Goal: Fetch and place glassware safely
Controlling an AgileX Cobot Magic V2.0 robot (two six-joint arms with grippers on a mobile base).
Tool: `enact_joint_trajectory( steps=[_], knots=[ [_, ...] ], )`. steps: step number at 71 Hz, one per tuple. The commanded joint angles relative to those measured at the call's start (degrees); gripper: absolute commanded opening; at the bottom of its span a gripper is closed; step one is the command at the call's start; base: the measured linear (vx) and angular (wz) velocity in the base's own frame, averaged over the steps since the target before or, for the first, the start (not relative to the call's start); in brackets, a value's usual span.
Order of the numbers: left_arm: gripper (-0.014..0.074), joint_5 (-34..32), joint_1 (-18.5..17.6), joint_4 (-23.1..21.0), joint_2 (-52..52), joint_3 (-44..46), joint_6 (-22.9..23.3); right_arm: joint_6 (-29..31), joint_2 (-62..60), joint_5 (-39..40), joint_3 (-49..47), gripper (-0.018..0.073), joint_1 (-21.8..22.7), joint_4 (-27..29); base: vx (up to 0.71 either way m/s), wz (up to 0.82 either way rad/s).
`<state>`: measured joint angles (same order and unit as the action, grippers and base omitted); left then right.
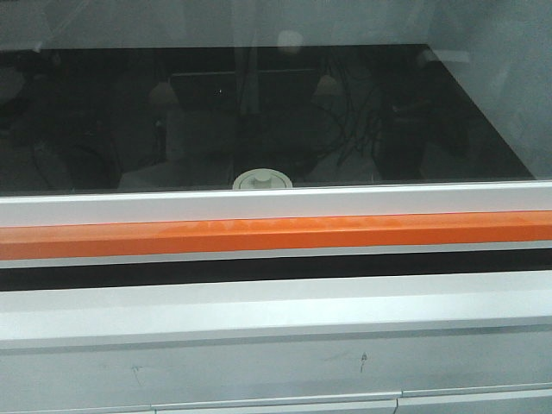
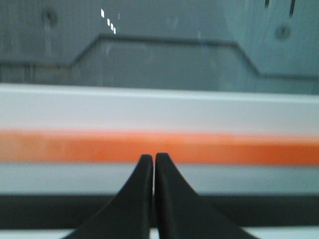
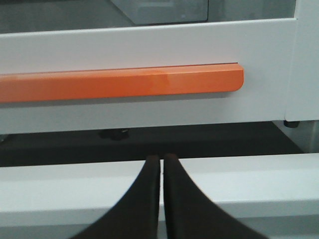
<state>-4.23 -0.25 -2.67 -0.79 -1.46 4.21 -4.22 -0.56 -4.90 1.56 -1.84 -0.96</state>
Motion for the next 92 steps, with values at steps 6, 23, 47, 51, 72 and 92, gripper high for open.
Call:
enact_joint_trajectory(
  steps=[6,23,47,51,72,92],
  knots=[
    [-0.0007,-3.10,0.06,0.13,2.67,9.11,-1.63,0.64,-0.10,5.65,-5.63,-0.0008,0.32,1.56,0.00,0.00],
    [-0.0007,2.94,-1.20,0.03,16.75,20.80,-4.67,0.69,14.30,4.90,-19.91,-0.0008,0.32,0.96,0.00,0.00],
    [-0.0007,1.04,-3.08,0.03,23.40,20.83,-4.71,0.64,32.70,6.27,-27.05,-0.0008,0.32,0.96,0.00,0.00],
    [-0.0007,0.05,-3.08,-0.25,23.40,20.83,-4.66,0.70,33.98,6.81,-27.05,-0.0008,0.32,0.96,0.00,0.00],
    [-0.0007,0.16,-3.08,-0.48,23.48,19.94,-4.21,3.71,36.31,8.82,-26.41,-0.0005,-5.12,-3.40,0.00,0.00],
    [-0.0007,-9.40,-3.08,-0.48,23.48,11.07,-3.19,1.78,41.64,23.31,-16.92,-0.0004,-5.90,-2.04,0.00,0.00]
  ],
)
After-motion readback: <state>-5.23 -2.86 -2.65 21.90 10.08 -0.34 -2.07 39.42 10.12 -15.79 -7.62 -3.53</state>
